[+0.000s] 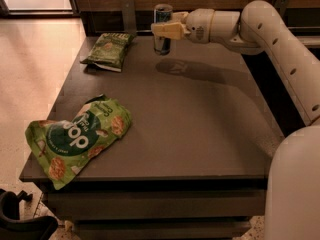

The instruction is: Move redbull can near green jalapeno chip bag

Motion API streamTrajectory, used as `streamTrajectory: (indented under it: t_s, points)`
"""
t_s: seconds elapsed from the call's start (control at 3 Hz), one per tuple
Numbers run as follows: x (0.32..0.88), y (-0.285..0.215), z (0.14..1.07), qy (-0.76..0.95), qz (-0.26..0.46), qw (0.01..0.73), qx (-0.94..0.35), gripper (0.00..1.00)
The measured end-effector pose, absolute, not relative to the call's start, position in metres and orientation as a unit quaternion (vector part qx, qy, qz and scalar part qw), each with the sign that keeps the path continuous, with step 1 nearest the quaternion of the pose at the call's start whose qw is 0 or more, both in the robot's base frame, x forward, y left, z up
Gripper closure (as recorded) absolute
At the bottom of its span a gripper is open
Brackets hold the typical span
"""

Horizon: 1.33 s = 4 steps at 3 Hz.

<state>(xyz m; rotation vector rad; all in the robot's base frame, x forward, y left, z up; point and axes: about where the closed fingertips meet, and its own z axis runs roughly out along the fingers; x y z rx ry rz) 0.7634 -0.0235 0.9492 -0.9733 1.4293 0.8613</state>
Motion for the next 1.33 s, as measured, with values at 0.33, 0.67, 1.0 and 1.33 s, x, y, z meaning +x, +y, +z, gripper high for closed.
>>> streamTrajectory:
  t_s: [0.33, 0.67, 1.0, 1.33]
  points:
    - [0.783, -0.007, 0.925, 0.611, 0.358, 0.566, -0.422, 1.0]
    - [0.793, 0.006, 0.908, 0.609, 0.354, 0.567, -0.428, 1.0]
    - [0.796, 0.022, 0.896, 0.602, 0.356, 0.569, -0.433, 1.0]
    - [0.794, 0.039, 0.888, 0.596, 0.366, 0.566, -0.436, 0.86]
